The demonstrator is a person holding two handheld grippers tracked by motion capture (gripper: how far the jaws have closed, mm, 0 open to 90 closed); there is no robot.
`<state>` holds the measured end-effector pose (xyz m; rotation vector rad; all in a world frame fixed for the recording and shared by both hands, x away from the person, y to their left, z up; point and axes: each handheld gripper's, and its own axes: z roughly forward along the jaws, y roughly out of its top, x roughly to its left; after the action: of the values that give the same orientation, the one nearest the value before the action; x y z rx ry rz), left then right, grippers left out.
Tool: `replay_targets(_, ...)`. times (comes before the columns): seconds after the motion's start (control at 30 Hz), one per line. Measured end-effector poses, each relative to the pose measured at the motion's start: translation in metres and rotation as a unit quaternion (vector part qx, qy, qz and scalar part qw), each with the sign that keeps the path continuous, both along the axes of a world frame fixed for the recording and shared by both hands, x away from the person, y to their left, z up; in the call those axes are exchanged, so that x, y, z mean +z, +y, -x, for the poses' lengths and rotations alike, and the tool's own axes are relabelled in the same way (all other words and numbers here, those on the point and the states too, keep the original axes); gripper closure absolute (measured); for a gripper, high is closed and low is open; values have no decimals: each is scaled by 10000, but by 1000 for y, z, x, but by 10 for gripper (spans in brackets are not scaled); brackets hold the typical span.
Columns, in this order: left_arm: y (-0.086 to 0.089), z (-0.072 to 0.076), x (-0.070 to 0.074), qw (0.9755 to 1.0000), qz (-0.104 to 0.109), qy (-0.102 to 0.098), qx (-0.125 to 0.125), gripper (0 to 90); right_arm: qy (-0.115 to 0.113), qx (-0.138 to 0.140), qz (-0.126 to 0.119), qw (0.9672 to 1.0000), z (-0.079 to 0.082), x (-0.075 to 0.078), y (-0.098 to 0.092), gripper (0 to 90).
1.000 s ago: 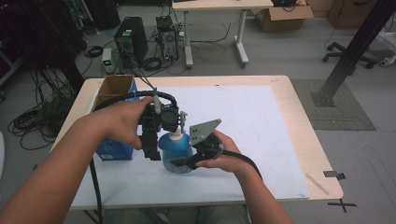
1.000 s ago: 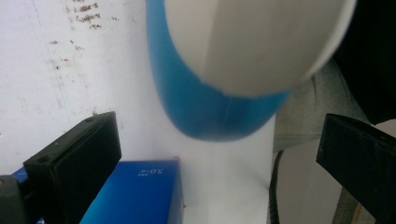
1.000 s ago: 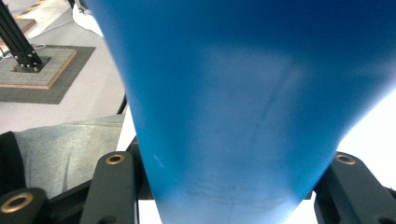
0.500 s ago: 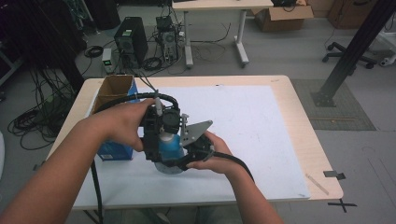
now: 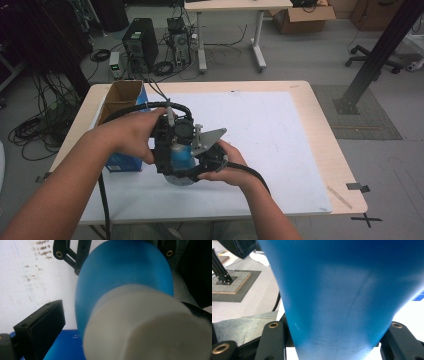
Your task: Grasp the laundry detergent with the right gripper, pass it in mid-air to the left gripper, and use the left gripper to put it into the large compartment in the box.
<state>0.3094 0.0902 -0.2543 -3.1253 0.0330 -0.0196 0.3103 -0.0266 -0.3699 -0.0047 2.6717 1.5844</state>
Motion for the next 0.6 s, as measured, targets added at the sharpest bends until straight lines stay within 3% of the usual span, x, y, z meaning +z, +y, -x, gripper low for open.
replay_targets(0.6, -2, 0, 1, 10000, 52, 3, -55, 105, -24, 2, -50, 10000, -1, 3, 0, 449)
